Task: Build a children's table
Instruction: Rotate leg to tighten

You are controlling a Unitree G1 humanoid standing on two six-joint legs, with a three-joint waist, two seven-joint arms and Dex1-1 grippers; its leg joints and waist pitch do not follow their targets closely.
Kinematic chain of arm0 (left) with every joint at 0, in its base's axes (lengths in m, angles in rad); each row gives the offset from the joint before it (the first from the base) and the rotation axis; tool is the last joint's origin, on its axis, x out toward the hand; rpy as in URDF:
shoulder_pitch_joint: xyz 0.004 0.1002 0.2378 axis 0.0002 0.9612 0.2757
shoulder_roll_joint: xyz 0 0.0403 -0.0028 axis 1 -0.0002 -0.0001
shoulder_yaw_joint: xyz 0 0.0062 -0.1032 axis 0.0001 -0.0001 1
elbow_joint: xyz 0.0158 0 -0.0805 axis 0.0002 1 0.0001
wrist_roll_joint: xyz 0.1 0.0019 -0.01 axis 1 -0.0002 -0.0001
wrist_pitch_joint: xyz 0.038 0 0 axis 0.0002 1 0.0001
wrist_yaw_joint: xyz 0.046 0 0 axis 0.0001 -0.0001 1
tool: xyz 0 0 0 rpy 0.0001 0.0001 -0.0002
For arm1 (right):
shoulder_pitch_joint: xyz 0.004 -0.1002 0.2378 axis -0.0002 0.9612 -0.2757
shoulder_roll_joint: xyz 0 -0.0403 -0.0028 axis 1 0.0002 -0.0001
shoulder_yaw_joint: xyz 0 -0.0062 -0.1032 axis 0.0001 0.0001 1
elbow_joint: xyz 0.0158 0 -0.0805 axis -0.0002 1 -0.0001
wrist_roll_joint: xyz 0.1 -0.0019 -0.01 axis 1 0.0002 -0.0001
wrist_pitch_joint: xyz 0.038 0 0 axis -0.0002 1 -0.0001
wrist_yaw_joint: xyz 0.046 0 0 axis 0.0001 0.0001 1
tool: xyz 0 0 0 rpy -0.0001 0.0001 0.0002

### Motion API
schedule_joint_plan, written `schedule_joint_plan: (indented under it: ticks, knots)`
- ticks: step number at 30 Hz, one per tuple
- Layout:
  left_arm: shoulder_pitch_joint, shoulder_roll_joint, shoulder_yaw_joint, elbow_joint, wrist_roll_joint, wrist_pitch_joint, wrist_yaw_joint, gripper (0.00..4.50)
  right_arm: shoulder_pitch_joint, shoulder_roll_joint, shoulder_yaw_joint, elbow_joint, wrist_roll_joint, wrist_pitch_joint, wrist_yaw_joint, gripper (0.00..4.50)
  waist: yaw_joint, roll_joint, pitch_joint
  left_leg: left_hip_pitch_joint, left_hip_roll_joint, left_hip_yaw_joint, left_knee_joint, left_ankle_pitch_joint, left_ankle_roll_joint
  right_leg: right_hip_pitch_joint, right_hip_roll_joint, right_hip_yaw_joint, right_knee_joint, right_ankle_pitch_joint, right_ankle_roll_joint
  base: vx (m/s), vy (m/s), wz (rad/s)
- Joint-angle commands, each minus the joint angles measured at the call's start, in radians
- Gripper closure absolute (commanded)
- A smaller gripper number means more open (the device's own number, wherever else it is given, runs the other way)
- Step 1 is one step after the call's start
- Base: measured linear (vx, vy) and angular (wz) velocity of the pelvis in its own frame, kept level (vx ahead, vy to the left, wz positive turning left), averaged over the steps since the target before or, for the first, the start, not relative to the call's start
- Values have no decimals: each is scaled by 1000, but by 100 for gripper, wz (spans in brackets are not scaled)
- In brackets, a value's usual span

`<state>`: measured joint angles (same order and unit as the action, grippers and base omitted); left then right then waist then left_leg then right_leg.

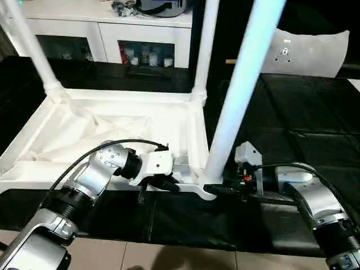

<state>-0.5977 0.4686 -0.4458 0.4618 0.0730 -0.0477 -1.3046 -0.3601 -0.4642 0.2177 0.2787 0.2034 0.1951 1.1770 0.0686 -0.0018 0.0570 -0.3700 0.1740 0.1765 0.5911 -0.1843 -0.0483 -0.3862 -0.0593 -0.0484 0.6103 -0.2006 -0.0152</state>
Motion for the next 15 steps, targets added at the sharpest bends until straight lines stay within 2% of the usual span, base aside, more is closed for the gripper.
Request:
schedule_joint_plan:
  ticks: [1, 5, 12, 13, 15]
  knots:
    - [-4, 6, -41, -16, 25, -30, -41, 450, -18, -6, 11, -1, 14, 13, 19, 135, -4, -9, -63, 14, 61, -15, -67, -170, 54, 40, -86, 48, -70, -173, -233, 0, 0, 0]
    - [-4, 9, -39, -13, 25, -31, -45, 450, -19, -9, 17, 0, 14, 19, 29, 170, -3, -10, -64, 14, 61, -15, -66, -164, 55, 41, -86, 48, -70, -178, -233, 0, 0, 0]
    - [-4, 9, -35, -14, 23, -22, -40, 450, -9, 3, 19, -10, 13, 27, 33, 178, -3, -8, -65, 14, 61, -15, -65, -158, 56, 41, -86, 48, -68, -162, -237, 0, 0, 0]
    - [1, 5, -25, -21, 22, 3, -15, 450, 7, 12, 20, -27, 18, 34, 23, 178, -2, -4, -64, 15, 61, -15, -65, -164, 54, 40, -86, 47, -69, -165, -239, 0, 0, 0]
    - [2, -2, -15, -23, 22, 34, 9, 450, 18, 22, 18, -41, 23, 46, 7, 178, -2, -7, -64, 15, 60, -15, -65, -170, 51, 42, -86, 48, -70, -171, -238, 0, 0, 0]
